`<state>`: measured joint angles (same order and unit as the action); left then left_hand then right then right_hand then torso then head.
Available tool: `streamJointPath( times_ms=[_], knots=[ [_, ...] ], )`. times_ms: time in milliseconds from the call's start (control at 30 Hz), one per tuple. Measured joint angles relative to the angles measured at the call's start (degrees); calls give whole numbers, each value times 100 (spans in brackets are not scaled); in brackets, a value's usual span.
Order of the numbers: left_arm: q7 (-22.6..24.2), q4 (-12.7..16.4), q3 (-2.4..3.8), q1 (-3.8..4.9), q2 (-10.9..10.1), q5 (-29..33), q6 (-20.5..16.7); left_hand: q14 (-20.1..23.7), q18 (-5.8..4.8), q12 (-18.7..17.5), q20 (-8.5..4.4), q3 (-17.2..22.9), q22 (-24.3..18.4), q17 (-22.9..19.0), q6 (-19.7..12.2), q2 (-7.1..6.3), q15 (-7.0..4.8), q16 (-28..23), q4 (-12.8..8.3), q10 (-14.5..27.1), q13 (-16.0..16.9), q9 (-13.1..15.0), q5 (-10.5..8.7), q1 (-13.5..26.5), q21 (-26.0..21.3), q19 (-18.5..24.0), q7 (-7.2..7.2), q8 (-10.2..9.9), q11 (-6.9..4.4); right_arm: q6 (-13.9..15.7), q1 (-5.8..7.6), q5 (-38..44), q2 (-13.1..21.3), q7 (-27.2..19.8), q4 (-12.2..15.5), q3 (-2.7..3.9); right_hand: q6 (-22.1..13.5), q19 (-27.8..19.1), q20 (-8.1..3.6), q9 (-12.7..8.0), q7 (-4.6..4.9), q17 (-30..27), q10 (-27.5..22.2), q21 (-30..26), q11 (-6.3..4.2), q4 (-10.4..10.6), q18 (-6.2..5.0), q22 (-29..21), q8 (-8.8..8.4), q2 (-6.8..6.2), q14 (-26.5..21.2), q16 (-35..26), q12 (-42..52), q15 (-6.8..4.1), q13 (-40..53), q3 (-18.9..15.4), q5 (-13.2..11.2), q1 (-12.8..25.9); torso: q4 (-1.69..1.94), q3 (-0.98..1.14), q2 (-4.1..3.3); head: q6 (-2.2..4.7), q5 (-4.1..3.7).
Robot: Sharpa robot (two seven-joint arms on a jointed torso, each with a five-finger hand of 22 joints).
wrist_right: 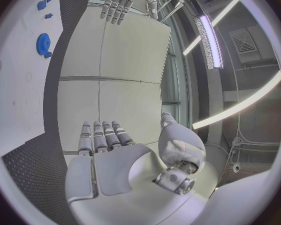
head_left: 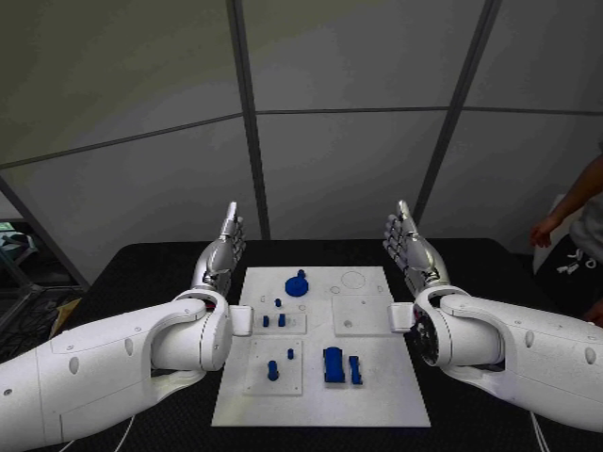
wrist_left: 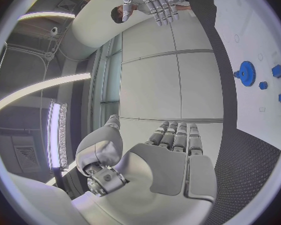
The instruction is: Assemble the parts on the task board
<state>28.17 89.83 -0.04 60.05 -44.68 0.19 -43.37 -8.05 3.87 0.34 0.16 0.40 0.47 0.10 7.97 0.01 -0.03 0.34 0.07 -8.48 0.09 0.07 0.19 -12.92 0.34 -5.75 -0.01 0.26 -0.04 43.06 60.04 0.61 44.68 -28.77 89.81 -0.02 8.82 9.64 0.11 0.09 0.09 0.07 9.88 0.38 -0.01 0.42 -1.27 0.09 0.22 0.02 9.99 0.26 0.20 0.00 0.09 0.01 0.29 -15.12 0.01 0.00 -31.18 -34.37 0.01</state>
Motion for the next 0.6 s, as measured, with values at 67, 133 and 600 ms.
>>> streamJointPath(
  times_ms=[67, 133, 600],
  knots=[
    [2, 0, 0, 0, 0, 1, -13, 60, -1, 0, 10, 0, -13, 0, -52, -4, 6, 0, 0, 70, 0, 0, 0, 96, 0, 75, 14, 0, 7, 19, 0, -18, 0, -4, 0, 0, -53, -68, -4, 0, -13, 0, -73, 0, 8, 0, 0, 0, 0, 0, -81, 0, 0, 0, 0, 0, 0, 116, 0, 0, 0, 0, 0],
    [3, 1, 0, 0, 0, 2, -22, 105, -1, 0, -1, 0, -22, 0, -106, 2, -6, 0, 0, 109, 0, 0, 0, 184, 0, 196, 0, 0, 6, 31, 0, -29, 0, -8, 0, 0, -125, -131, -9, 0, -7, 0, -131, 0, 12, 0, -1, 0, 0, -1, -144, 0, 0, -1, 0, 0, 0, 220, 0, 0, 0, 0, 0],
    [8, 2, 0, 0, -1, 9, -51, 774, 0, 0, -14, 0, -42, -4, -777, 1, 3, 0, 0, 826, 1, 1, 0, 1261, 0, 546, 2, 1, 7, 70, 0, -68, 0, -22, 3, 0, -854, -933, -13, -4, -11, 1, -959, 0, 1, 0, 89, 0, 0, -1, -979, 1, 0, 0, -4, 0, 0, 1455, 0, 0, 0, 0, 0]
  ],
)
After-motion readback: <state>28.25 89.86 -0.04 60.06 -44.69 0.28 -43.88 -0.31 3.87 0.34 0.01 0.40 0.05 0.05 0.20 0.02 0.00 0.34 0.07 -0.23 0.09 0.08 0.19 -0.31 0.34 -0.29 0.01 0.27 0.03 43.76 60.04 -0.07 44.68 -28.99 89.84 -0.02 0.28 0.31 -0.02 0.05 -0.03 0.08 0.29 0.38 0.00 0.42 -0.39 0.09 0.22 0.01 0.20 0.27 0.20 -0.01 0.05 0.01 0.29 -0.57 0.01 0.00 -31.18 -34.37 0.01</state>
